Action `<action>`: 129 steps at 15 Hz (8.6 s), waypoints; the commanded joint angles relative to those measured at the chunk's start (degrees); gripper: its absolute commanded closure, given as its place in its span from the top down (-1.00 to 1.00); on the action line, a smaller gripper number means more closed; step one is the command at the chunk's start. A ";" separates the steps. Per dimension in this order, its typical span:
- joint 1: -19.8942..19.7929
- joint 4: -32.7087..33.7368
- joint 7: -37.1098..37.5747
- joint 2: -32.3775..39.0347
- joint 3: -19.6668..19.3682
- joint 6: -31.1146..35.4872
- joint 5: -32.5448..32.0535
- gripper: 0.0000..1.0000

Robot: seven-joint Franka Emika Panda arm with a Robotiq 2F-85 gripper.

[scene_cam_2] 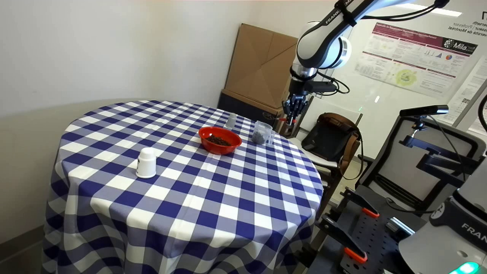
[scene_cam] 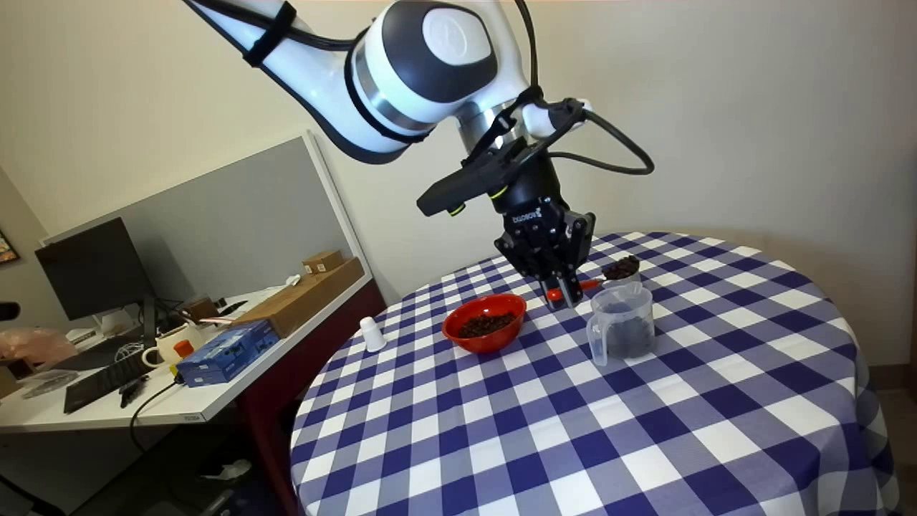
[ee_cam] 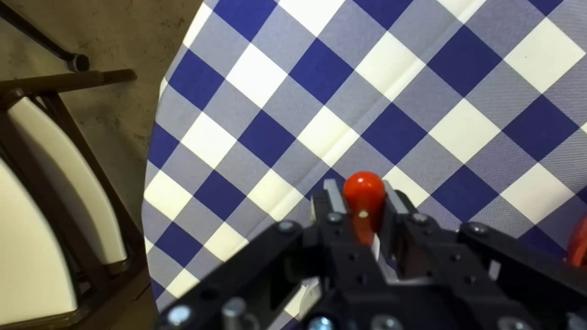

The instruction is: Scoop some contents of the red bowl with a spoon and put them in the jug

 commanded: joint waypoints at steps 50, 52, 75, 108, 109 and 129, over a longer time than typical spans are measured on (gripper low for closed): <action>4.78 -0.10 8.75 0.13 -3.63 -1.55 -25.71 -0.79; 4.79 -0.16 8.83 0.14 -3.62 -1.55 -25.74 -0.79; 4.76 -0.22 9.13 0.14 -3.66 -1.50 -25.78 -0.79; 6.28 1.09 11.28 0.50 -2.63 -4.99 -33.59 -0.79; 6.29 1.11 11.42 0.50 -2.60 -5.13 -33.92 -0.79; 6.39 1.93 14.60 0.29 -1.43 -7.58 -42.36 -0.79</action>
